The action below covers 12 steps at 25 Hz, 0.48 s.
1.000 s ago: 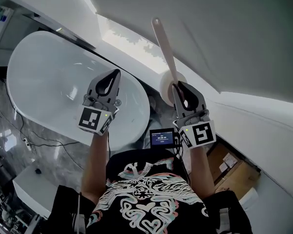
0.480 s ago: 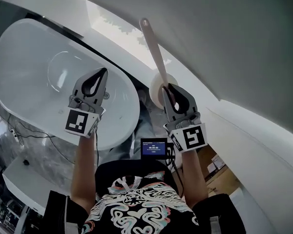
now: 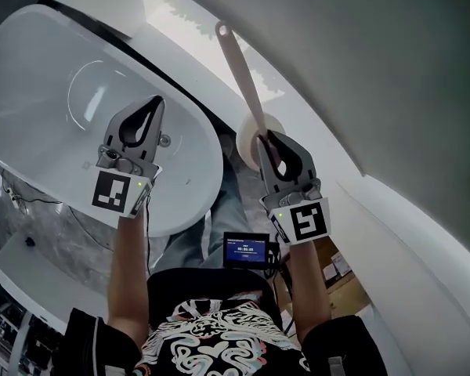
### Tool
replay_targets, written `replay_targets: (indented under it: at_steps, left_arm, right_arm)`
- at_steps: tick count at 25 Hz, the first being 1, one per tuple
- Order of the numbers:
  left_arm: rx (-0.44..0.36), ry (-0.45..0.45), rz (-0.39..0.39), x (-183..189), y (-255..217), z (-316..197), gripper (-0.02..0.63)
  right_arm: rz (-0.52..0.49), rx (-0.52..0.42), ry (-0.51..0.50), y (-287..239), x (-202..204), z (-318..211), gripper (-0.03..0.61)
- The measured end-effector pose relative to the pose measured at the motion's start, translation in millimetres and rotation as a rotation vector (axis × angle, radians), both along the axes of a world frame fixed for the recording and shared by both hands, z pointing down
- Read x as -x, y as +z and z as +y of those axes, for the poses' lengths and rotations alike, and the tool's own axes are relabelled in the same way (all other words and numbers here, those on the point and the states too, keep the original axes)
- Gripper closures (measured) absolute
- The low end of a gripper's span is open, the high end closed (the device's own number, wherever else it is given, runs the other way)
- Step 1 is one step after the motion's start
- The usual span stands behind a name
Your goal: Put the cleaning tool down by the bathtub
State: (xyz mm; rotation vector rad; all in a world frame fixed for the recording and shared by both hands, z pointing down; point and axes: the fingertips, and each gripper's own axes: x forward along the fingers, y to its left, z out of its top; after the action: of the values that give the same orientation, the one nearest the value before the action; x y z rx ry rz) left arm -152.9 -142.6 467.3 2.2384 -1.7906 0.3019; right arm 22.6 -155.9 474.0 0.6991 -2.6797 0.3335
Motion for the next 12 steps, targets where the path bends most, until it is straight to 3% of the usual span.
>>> replay_targets:
  at_steps: [12]
  left_arm:
    - [0.06, -0.008, 0.021, -5, 61, -4, 0.597]
  right_arm:
    - [0.035, 0.022, -0.036, 54, 5, -14, 0.508]
